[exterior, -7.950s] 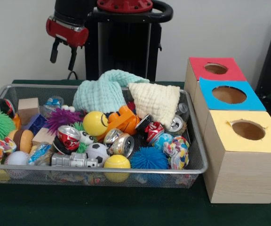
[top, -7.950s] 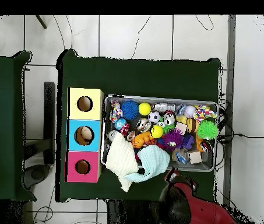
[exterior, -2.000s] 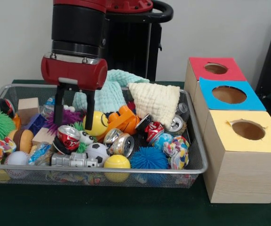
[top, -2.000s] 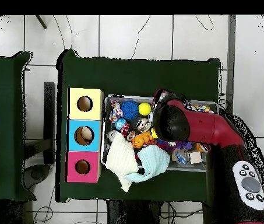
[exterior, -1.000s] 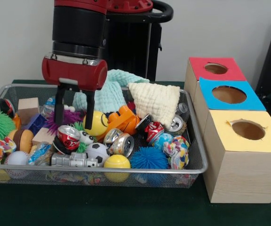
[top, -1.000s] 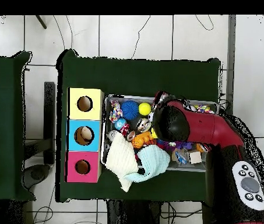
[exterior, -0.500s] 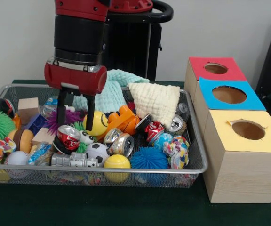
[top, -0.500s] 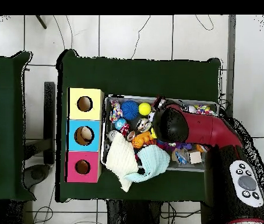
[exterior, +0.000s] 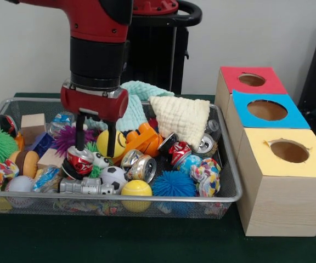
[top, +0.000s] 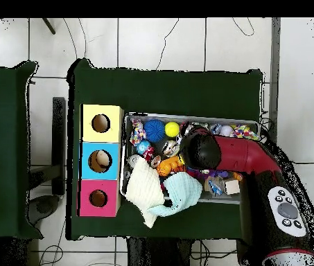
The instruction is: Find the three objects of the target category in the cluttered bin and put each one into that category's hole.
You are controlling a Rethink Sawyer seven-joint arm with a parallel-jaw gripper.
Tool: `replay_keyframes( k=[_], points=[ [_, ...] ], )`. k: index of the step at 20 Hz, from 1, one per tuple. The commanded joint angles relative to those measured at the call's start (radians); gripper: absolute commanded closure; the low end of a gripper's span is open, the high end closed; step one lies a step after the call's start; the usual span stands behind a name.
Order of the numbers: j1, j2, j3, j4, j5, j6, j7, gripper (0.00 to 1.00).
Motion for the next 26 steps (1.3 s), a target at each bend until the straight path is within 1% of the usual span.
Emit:
replay_keyframes(
  k=[1, 7, 13, 16, 19, 21, 22, 23, 26],
  points=[
    [0.018, 0.056, -0.025, -0.007, -0.052, 0.128, -0.028, 0.0],
    [0.049, 0.063, -0.056, -0.031, -0.061, 0.136, -0.026, 0.0],
    [0.089, 0.066, -0.094, -0.044, -0.06, 0.116, -0.009, 0.0],
    [0.072, 0.067, -0.079, -0.029, -0.045, 0.097, -0.02, 0.0],
    [0.071, 0.076, -0.076, -0.035, -0.039, 0.097, -0.02, 0.0],
    [0.091, 0.088, -0.106, -0.052, -0.052, 0.109, -0.009, 0.0],
    [0.113, 0.09, -0.143, -0.066, -0.065, 0.147, -0.004, 0.0],
    [0.122, 0.09, -0.155, -0.07, -0.067, 0.153, 0.0, 0.0],
    [0.141, 0.092, -0.193, -0.086, -0.076, 0.128, 0.014, 0.0]
  ],
)
